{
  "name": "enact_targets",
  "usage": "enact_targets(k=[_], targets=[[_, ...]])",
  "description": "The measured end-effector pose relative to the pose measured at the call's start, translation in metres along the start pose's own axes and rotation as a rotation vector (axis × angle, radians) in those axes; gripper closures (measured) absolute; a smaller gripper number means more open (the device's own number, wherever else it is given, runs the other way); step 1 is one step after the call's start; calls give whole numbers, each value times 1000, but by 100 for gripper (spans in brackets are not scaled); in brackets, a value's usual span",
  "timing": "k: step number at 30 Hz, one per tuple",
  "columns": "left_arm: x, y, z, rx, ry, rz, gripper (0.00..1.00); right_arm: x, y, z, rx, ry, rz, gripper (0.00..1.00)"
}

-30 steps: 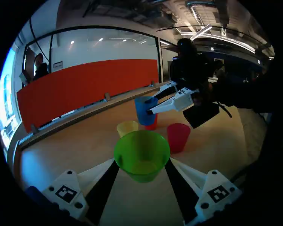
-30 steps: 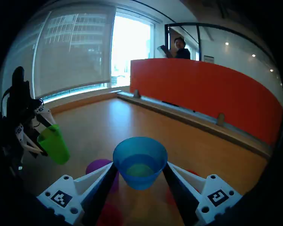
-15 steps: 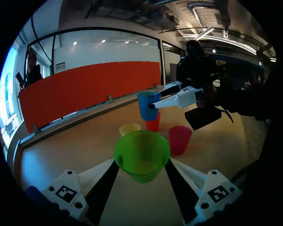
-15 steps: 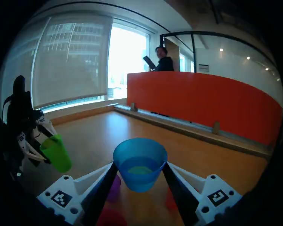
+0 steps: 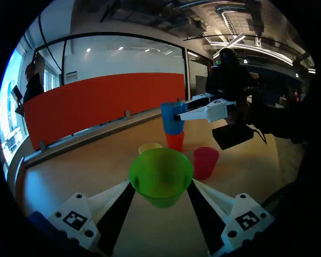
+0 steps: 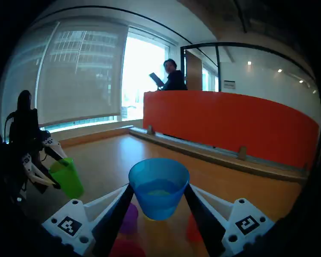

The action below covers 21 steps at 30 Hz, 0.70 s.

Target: Pour water

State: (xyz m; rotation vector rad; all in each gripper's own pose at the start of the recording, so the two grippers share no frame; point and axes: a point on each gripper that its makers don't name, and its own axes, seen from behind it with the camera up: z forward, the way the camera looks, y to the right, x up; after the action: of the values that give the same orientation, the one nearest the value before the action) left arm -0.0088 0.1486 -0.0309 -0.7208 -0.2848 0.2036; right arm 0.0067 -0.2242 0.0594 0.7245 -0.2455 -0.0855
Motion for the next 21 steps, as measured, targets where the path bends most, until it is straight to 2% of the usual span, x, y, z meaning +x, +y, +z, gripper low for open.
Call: enact_targets(k=[15,21], targets=[[3,-3,-1,11,15,-17,17,11,-6,-1,-6,52,2,12],[9,-4,-2,14,29,-5,17,11,-6,-3,-8,53,3,12]])
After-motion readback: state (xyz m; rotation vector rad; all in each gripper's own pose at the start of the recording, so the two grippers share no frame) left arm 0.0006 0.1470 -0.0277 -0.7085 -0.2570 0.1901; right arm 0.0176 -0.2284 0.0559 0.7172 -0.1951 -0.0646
